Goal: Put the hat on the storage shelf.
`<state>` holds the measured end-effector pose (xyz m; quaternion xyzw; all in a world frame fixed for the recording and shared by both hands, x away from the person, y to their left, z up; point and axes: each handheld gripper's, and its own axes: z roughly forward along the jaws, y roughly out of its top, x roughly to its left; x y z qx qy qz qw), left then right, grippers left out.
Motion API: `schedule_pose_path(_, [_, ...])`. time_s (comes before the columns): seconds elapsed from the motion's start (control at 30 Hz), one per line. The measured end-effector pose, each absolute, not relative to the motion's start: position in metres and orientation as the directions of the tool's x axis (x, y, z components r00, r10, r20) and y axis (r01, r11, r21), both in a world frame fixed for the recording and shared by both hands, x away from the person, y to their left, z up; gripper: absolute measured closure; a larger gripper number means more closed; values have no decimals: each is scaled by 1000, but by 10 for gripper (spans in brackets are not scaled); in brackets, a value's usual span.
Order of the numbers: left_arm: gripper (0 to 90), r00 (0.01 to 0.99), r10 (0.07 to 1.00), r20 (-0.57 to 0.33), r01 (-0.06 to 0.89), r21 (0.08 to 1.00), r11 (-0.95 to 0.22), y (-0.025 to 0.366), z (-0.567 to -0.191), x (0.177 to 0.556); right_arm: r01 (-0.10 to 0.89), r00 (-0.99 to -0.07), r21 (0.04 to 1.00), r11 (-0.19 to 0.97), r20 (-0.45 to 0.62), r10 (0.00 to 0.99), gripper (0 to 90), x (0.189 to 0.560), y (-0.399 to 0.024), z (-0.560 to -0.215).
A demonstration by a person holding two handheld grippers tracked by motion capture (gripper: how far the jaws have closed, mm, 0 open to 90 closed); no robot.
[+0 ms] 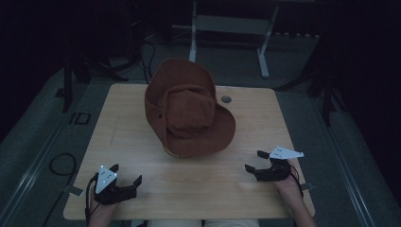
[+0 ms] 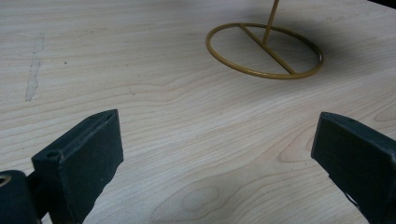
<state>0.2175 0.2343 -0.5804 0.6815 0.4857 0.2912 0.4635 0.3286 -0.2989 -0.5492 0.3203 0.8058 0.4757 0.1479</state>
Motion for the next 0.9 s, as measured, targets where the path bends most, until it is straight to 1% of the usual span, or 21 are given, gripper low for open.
schedule_pose_path(0.1, [27, 360, 931, -53, 394, 914, -100, 235, -581, 218, 386, -750, 857, 342, 75, 657, 146, 325, -303, -555])
schedule_pose_path(0.17, [27, 362, 931, -54, 392, 914, -99, 234, -580, 217, 378, -753, 857, 351, 64, 655, 144, 321, -305, -558])
schedule_pose_path(0.6, [27, 365, 929, -57, 392, 915, -98, 235, -580, 216, 364, -702, 848, 385, -21, 712, 144, 293, -329, -571])
schedule_pose_path(0.9, [27, 366, 929, -58, 391, 915, -97, 235, -580, 216, 363, -693, 851, 380, -26, 721, 145, 293, -331, -573])
